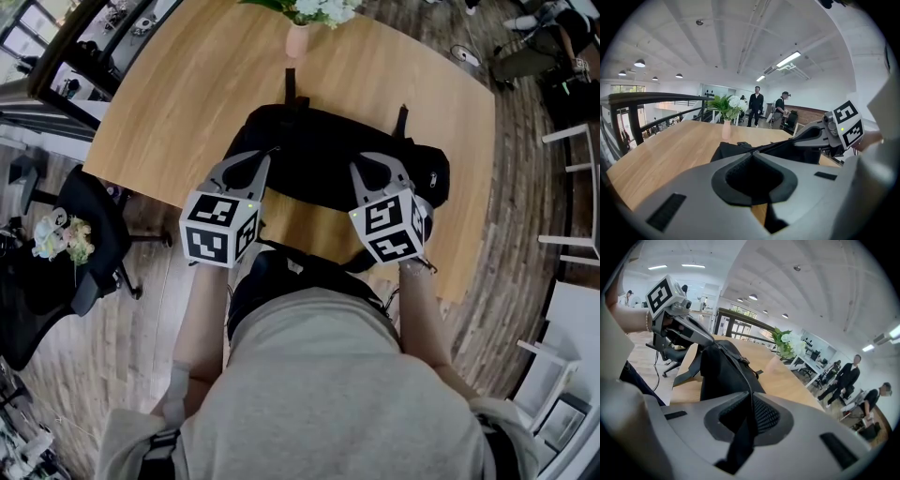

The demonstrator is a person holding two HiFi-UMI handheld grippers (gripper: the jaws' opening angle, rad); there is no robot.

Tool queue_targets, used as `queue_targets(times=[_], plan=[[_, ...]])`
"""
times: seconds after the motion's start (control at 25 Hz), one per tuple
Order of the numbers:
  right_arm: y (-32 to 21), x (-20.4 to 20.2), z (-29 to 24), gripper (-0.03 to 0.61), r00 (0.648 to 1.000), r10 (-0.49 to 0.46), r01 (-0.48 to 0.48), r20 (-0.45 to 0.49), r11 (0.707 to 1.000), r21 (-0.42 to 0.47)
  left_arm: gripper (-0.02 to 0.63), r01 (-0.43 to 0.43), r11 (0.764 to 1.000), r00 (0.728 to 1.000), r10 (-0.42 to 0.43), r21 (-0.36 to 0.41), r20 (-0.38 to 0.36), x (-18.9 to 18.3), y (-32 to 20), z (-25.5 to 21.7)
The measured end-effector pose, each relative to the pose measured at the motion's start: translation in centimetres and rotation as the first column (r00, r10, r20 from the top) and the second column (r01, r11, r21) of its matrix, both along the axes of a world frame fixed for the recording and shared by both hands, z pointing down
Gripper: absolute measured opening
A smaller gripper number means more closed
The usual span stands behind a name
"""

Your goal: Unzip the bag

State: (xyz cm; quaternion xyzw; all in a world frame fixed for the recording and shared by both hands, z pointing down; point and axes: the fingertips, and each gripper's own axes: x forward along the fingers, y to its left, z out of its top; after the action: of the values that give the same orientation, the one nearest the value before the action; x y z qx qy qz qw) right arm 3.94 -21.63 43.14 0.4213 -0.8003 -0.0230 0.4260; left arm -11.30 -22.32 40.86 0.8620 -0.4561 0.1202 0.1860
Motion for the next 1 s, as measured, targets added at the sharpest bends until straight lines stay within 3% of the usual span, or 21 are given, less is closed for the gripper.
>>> queue_targets(times=[0.4, 0.56, 1.0], plan=[[-0.1, 0.2, 0.1, 0.037, 1.0, 0.014, -0.013, 0.02, 1.0, -0.009, 0.023, 0.058, 0.998, 0.998, -0.058, -0.011, 0.035, -2.3, -0.5, 0.6], [0.1, 0.0, 0.2, 0.038, 0.999, 0.015, -0.015, 0.035, 1.0, -0.008, 0.023, 0.069, 0.997, 0.998, -0.068, -0.02, 0.016, -2.7, -0.5, 0.9], [0.6, -0.1, -0.2, 0.097, 0.989, 0.07, -0.071, 0.131, 0.997, -0.002, 0.023, 0.121, 0.992, 0.993, -0.121, -0.021, 0.008, -3.0, -0.4, 1.2]])
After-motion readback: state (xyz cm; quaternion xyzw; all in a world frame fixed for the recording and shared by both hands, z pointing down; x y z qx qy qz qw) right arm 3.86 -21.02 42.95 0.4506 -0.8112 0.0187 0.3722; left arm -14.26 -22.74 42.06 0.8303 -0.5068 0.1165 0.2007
